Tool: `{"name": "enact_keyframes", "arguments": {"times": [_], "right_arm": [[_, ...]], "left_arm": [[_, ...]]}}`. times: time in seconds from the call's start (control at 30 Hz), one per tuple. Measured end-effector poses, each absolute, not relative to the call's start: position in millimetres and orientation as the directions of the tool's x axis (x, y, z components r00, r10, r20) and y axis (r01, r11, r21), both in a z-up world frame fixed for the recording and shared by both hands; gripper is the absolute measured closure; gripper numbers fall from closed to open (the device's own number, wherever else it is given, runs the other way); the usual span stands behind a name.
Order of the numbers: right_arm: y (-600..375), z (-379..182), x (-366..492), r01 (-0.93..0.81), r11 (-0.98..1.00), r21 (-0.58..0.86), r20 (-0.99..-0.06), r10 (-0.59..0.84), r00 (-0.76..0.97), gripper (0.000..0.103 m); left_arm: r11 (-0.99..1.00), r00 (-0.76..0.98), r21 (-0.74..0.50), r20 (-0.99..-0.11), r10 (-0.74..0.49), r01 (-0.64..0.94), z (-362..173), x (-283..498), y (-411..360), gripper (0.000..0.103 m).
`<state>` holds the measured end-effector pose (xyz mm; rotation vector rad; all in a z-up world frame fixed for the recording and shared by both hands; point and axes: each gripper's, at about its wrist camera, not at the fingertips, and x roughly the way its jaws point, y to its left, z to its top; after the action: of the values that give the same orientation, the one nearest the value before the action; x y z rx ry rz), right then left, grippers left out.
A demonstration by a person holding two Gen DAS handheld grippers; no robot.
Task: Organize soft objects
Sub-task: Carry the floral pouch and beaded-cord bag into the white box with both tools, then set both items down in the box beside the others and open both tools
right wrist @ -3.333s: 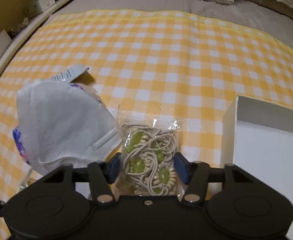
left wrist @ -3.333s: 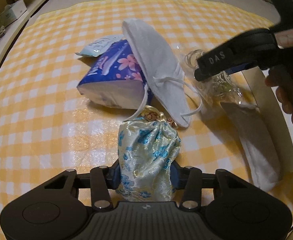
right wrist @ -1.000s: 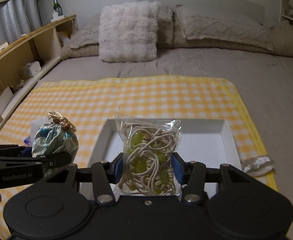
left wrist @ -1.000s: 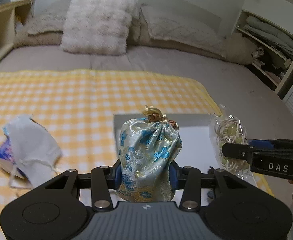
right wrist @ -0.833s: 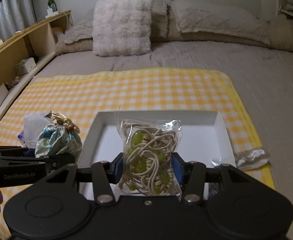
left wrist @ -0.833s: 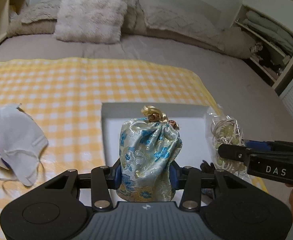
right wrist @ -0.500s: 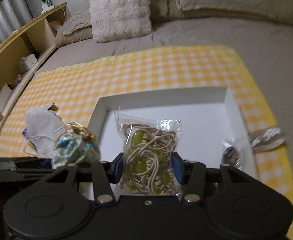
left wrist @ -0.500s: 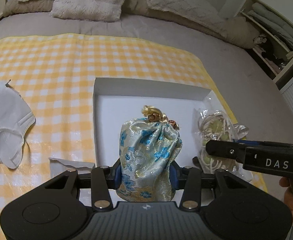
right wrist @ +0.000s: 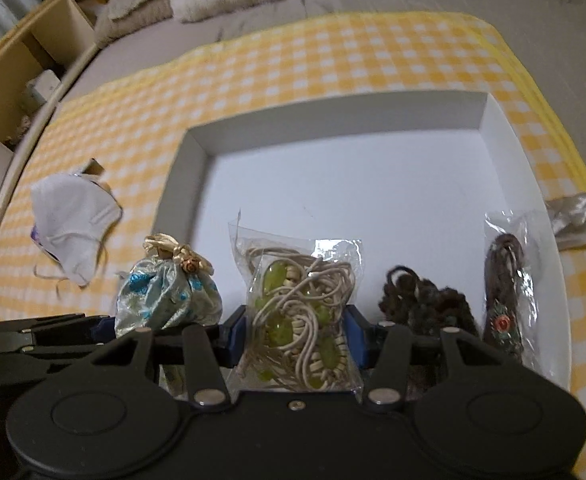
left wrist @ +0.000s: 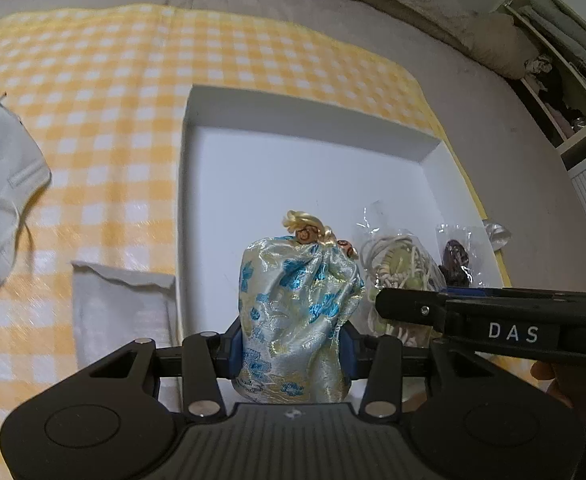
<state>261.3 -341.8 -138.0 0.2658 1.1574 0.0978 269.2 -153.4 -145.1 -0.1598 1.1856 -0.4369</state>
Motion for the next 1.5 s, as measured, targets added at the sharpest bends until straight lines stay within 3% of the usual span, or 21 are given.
{"name": "enact_keyframes", "arguments": {"times": [0.07, 0.2, 0.37, 0.47, 0.53, 0.77, 1.23, 1.5], "right_arm": [[-344.1, -139.5, 260.2, 0.070, 0.965, 0.252, -0.898, 0.207, 0.389, 0.052], [-349.5, -137.5, 257.9, 0.087, 0.963, 0.257, -0.900, 0.206, 0.384, 0.050], [-358.7, -131.2, 252.2, 0.110, 0.952, 0.285, -0.890, 0.221, 0.400, 0.039], [-357.2, -124.5, 246.4, 0.078, 0.961, 0.265, -0.882, 0.209, 0.423, 0.044], [-352.5, -123.2, 245.3, 0.048, 0.968, 0.246, -0.884, 0.204, 0.420, 0.054], [-335.0, -111.3, 237.4, -0.011, 0.983, 0.186, -0.880, 0.171, 0.444, 0.054], [-347.0, -80.8, 199.8, 0.036, 0.981, 0.189, -0.821, 0.138, 0.554, 0.034], [-352.1, -67.2, 179.3, 0.035, 0.987, 0.158, -0.779, 0.103, 0.618, 0.015]], "left_arm": [[0.905, 0.290, -0.351, -0.864, -0.412, 0.241, -148.6, 269.6, -155.4, 0.055], [0.908, 0.278, -0.353, -0.870, -0.407, 0.225, -152.4, 269.0, -157.6, 0.039], [0.914, 0.285, -0.344, -0.873, -0.396, 0.217, -149.5, 267.5, -154.5, 0.036], [0.910, 0.302, -0.345, -0.864, -0.403, 0.229, -142.9, 264.2, -151.1, 0.036], [0.910, 0.310, -0.343, -0.861, -0.403, 0.232, -139.3, 261.9, -148.9, 0.036], [0.913, 0.340, -0.325, -0.853, -0.395, 0.245, -126.0, 252.0, -142.3, 0.030], [0.929, 0.443, -0.283, -0.819, -0.364, 0.239, -91.7, 224.4, -116.3, 0.019], [0.944, 0.507, -0.224, -0.800, -0.321, 0.244, -77.5, 211.9, -103.2, 0.001]]}}
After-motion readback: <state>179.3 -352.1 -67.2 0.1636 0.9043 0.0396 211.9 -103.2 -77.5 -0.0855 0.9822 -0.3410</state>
